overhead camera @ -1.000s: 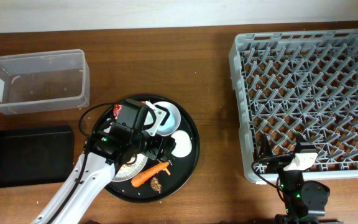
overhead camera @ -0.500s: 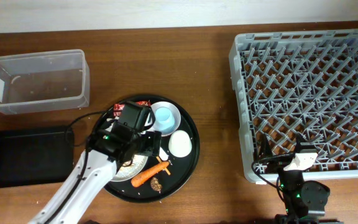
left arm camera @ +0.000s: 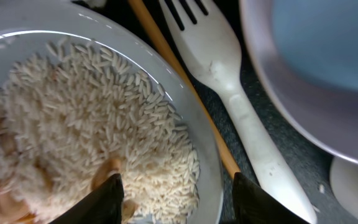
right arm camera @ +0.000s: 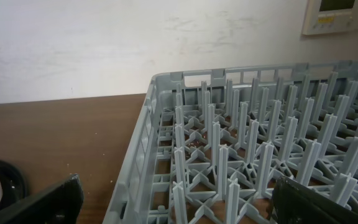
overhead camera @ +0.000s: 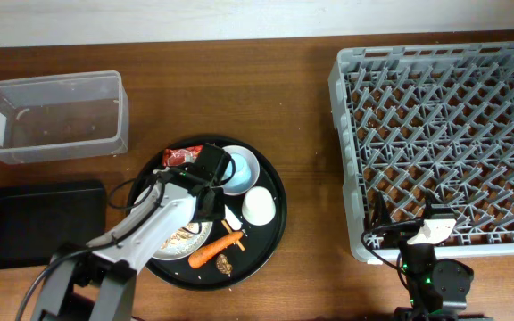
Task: Sort waste into correct bins and load items into the dishwasher rack
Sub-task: 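Lower the left gripper and grasp the white plate's rim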
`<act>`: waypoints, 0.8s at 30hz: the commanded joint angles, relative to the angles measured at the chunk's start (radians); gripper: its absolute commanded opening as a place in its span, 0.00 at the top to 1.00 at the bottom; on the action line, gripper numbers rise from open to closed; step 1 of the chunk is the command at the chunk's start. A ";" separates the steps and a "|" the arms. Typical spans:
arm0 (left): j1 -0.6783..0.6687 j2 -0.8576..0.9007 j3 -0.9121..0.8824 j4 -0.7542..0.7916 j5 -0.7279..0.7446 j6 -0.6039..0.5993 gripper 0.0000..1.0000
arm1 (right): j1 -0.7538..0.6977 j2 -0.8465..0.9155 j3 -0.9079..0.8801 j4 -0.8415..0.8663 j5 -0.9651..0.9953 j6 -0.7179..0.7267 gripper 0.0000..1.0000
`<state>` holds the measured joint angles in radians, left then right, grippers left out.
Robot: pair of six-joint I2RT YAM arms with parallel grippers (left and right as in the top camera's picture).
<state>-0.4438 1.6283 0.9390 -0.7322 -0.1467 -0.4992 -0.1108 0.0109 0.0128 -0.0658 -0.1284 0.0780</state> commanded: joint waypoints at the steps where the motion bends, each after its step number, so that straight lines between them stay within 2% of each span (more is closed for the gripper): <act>1: -0.002 0.047 0.010 0.009 0.005 -0.031 0.45 | -0.008 -0.007 -0.007 -0.002 0.008 0.000 0.01; 4: -0.002 0.047 0.010 0.019 0.005 -0.031 0.46 | -0.008 -0.007 -0.007 -0.002 0.008 0.000 0.01; 7: -0.002 0.049 0.010 0.029 0.023 -0.031 0.51 | -0.008 -0.007 -0.007 -0.002 0.008 0.000 0.01; 15: -0.002 0.073 0.008 0.047 0.044 -0.031 0.52 | -0.008 -0.007 -0.007 -0.002 0.008 0.000 0.01; 24: -0.002 0.068 0.008 0.043 0.000 -0.031 0.53 | -0.008 -0.007 -0.007 -0.002 0.008 0.000 0.01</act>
<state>-0.4442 1.6909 0.9401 -0.6872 -0.1169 -0.5209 -0.1108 0.0109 0.0128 -0.0658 -0.1284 0.0776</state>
